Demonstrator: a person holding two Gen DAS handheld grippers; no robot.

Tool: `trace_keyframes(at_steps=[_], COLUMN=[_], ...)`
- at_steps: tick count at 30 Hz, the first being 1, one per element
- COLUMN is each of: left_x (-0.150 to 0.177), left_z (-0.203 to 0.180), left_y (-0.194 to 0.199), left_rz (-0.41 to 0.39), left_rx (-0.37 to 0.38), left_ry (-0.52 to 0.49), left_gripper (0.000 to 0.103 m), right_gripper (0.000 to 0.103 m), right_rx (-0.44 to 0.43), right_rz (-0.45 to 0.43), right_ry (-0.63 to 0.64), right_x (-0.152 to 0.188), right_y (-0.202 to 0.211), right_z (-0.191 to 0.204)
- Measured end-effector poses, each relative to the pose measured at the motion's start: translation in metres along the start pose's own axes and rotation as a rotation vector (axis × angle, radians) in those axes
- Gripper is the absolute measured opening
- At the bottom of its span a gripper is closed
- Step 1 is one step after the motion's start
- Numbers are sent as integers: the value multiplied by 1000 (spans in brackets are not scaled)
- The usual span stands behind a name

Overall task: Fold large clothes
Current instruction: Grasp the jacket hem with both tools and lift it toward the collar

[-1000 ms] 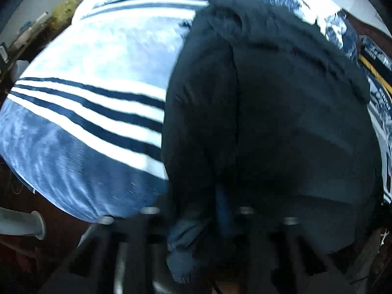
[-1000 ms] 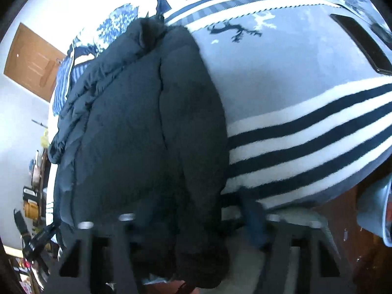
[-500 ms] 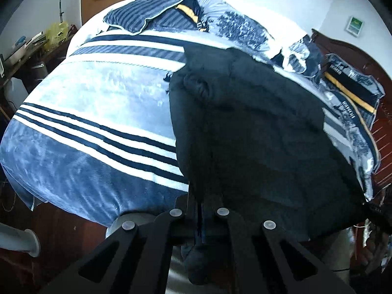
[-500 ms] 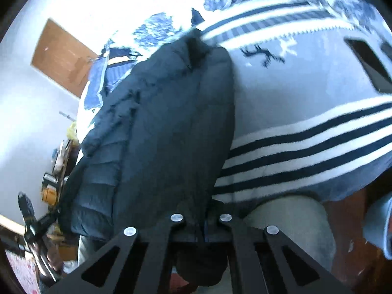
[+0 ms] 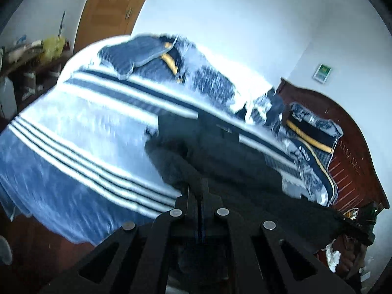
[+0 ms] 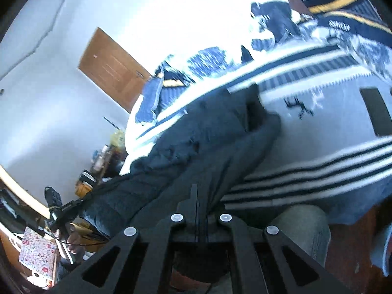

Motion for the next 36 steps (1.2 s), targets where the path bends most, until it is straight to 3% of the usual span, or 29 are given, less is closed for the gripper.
trace_keyframes(at_steps=[9, 18, 25, 27, 30, 33, 36], left_x=[-44, -100, -127, -127, -113, -90, -50], left_z=[-18, -17, 1, 10, 26, 42, 64], left_y=[-60, -130, -238, -285, -344, -399, -446], left_rz=[-57, -85, -6, 34, 117, 179, 302], left_rx=[-15, 2, 20, -12, -80, -155, -236], left_ry=[-46, -23, 88, 95, 121, 82, 76], left_gripper=[2, 2, 2, 2, 2, 3, 6], right_gripper=[2, 2, 2, 2, 2, 6, 6], right_rx=[-39, -49, -39, -12, 35, 99, 150], right_rz=[-82, -94, 10, 52, 103, 161, 237], right_ry=[9, 39, -28, -44, -80, -121, -214], right_x=[-63, -141, -191, -200, -205, -201, -184], right_y=[-17, -83, -181, -217, -271, -329, -378], right_z=[14, 13, -12, -26, -52, -85, -121])
Point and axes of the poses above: each gripper's, at about its wrist camera, not at the fingertips, and y roughly against the way its jaws point, z to its left, x to its underside, the point moved 10 cm from there along -y, roughly the way its jaws point, and after that the axes turned 12 degrees about -z, right-handed, at the moved point
